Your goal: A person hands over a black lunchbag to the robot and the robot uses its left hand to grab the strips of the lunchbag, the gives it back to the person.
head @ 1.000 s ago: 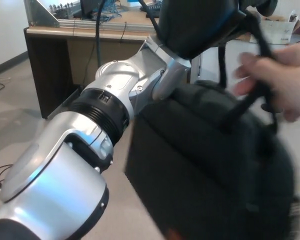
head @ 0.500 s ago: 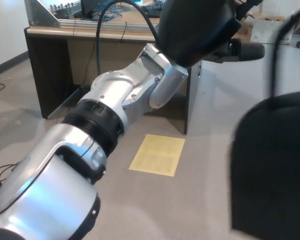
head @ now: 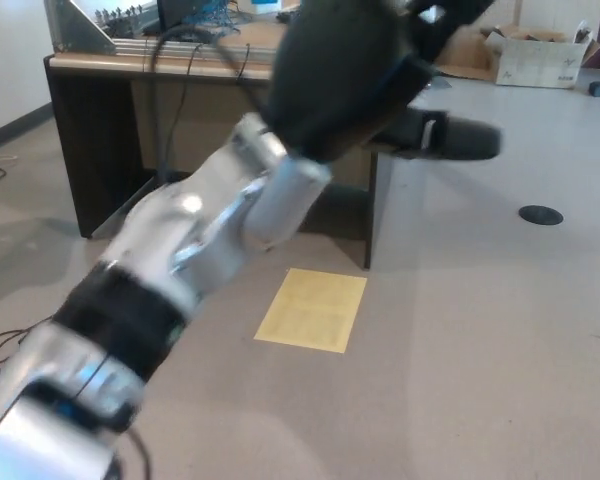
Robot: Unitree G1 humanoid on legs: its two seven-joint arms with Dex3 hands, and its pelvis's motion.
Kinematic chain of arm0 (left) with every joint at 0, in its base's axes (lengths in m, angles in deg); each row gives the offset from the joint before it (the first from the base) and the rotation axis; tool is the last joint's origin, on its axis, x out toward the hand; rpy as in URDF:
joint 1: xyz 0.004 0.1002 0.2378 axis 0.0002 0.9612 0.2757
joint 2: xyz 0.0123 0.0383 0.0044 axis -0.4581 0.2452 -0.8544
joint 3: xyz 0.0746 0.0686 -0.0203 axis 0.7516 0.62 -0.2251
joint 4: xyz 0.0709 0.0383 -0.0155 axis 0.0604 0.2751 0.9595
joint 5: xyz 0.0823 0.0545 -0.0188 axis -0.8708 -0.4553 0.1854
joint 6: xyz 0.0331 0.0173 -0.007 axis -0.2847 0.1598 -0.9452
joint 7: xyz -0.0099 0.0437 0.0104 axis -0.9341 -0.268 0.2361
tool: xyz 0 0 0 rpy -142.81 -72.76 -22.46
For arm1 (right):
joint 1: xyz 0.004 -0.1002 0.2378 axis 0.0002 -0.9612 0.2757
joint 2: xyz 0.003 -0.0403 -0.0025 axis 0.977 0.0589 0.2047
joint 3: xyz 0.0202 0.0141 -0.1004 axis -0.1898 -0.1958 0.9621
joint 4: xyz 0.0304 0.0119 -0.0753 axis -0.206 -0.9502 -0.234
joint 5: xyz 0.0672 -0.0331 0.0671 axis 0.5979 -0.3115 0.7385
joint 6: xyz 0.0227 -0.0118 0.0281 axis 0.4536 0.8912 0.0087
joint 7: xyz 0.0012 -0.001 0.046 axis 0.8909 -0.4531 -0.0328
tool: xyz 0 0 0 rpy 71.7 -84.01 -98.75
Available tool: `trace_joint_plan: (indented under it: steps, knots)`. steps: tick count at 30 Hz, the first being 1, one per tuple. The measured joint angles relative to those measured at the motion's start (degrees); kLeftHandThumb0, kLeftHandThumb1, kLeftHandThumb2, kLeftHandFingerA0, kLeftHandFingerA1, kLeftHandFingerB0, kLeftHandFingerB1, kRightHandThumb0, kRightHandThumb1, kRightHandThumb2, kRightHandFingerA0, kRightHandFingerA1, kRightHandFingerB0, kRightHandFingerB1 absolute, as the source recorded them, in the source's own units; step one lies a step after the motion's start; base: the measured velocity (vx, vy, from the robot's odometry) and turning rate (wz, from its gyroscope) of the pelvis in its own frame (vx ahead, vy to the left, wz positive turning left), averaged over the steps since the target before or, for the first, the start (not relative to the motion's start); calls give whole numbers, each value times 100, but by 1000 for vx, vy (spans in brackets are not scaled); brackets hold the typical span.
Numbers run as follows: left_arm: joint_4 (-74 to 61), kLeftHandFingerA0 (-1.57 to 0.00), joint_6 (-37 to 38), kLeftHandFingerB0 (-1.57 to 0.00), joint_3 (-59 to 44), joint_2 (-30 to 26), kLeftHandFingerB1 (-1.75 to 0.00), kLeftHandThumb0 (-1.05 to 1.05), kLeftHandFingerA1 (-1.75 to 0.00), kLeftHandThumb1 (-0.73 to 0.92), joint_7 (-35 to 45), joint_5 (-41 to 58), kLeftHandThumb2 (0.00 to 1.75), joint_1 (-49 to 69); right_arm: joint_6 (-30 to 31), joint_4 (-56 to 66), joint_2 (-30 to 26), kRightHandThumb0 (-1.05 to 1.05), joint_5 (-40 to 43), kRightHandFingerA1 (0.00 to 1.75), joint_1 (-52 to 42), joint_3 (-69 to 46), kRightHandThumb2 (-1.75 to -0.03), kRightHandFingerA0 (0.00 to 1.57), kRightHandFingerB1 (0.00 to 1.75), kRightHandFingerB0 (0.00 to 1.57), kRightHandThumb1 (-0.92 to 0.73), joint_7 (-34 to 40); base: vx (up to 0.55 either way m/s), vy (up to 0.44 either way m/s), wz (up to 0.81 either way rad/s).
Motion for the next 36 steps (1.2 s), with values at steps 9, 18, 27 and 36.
trace_joint_plan:
  steps: [9,18,27,36]
  knots:
    - [-1306,-6,107,-8,-686,-736,-25,-63,-21,40,300,418,75,2351,-6,0,1,-71,-4,44,-6,0,-63,54,42,49,-76,0,0,0,0]
    - [-1439,-2,412,-11,-1107,-1111,-21,-78,-10,48,353,732,83,4823,-18,-5,2,-73,-6,36,-16,-3,-63,32,32,25,-76,1,0,0,0]
    - [120,-1,886,-6,-1442,-1350,-24,-82,-22,71,532,1227,63,7272,-43,-37,2,-74,1,36,-70,-26,-63,28,31,20,-75,1,0,0,0]
    - [1928,-5,1394,-9,-1888,-1358,-24,-78,-24,65,1180,1970,60,7872,-122,-106,2,-73,17,36,-165,-48,-64,29,31,21,-78,-1,0,0,0]
